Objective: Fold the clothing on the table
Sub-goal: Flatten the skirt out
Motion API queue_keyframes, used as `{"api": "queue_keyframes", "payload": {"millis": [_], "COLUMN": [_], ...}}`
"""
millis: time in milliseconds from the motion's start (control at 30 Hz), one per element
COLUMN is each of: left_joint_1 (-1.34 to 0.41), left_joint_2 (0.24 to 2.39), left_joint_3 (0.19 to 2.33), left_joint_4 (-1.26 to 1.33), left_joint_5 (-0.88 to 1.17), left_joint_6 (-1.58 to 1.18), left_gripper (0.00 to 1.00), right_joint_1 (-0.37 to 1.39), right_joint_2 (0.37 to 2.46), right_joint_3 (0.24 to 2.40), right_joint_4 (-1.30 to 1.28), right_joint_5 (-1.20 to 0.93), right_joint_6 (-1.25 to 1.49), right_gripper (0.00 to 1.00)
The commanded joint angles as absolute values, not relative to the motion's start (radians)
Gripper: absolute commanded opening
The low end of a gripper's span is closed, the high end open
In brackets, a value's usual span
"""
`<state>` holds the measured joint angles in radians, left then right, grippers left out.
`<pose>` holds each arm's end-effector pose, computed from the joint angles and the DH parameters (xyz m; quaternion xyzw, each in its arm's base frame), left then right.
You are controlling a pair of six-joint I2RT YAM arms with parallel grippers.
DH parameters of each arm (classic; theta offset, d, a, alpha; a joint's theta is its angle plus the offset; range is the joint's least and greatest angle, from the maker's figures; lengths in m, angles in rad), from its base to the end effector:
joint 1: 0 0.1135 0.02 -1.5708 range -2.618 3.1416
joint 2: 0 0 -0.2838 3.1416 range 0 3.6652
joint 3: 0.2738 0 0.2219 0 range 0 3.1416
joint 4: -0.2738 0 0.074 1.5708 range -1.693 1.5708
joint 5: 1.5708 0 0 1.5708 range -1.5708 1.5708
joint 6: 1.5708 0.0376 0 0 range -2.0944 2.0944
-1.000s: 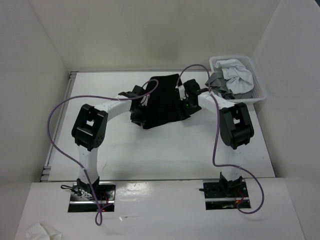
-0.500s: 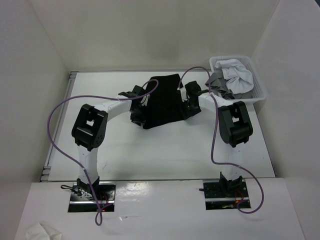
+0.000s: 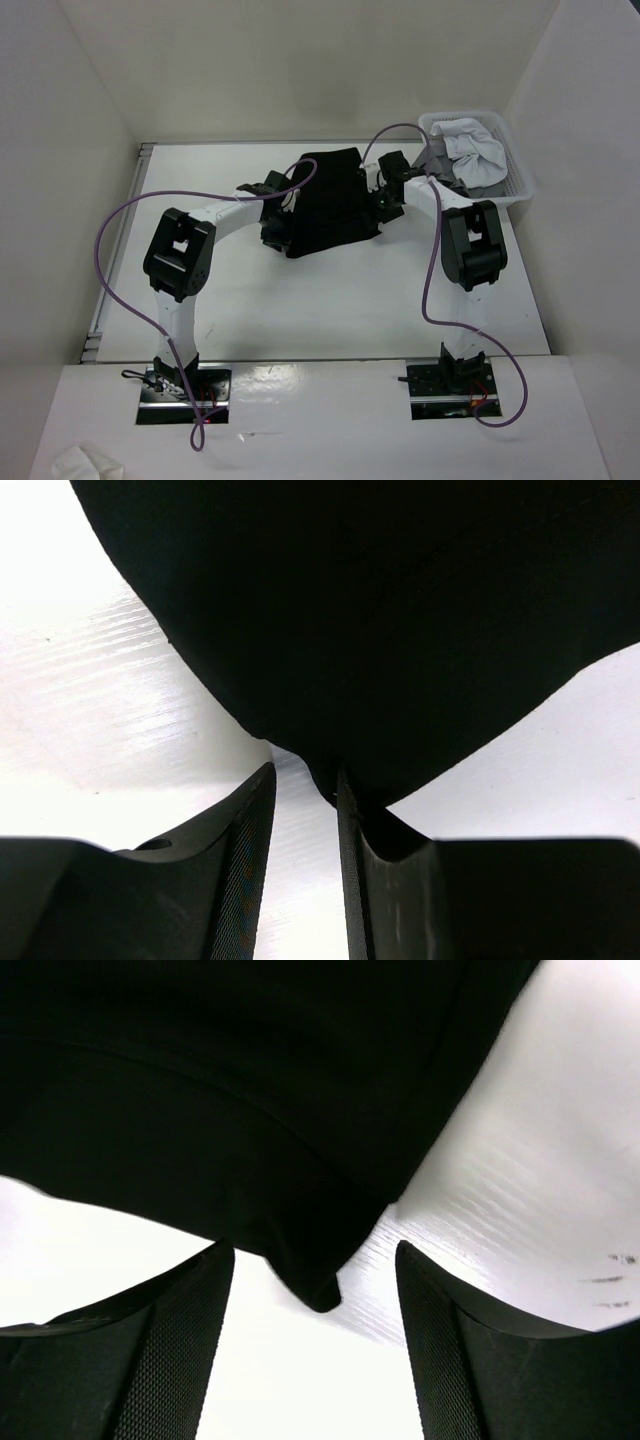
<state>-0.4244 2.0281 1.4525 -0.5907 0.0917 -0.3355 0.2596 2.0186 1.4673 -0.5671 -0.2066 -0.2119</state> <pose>0.3640 -0.1683 0.1997 0.0527 0.9772 -0.1161 0.1697 0.3892 0.1113 0.2089 -0.2489 0.9371 0.1058 0.2206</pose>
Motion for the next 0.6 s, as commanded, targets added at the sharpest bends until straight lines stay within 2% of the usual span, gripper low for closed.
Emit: {"api": "queue_keyframes", "payload": {"millis": [0, 367, 567], "left_joint_1": [-0.43, -0.43, -0.43], "left_joint_2": [2.056, 2.065, 2.074], "left_joint_3": [1.474, 1.474, 1.483], "left_joint_4": [-0.594, -0.594, -0.594], "left_joint_5": [0.092, 0.11, 0.14], "left_joint_6": [-0.31, -0.31, -0.301], "left_gripper": [0.38, 0.38, 0.38], "right_joint_1": [0.255, 0.255, 0.255], "right_joint_2": [2.005, 2.06, 2.06], "right_joint_3": [1.526, 1.526, 1.497], "right_joint_4": [-0.615, -0.604, -0.574], "right_joint_5": [-0.293, -0.302, -0.233], "right_joint_6": [-0.227, -0.227, -0.236], "right_gripper": [0.72, 0.71, 0.69]}}
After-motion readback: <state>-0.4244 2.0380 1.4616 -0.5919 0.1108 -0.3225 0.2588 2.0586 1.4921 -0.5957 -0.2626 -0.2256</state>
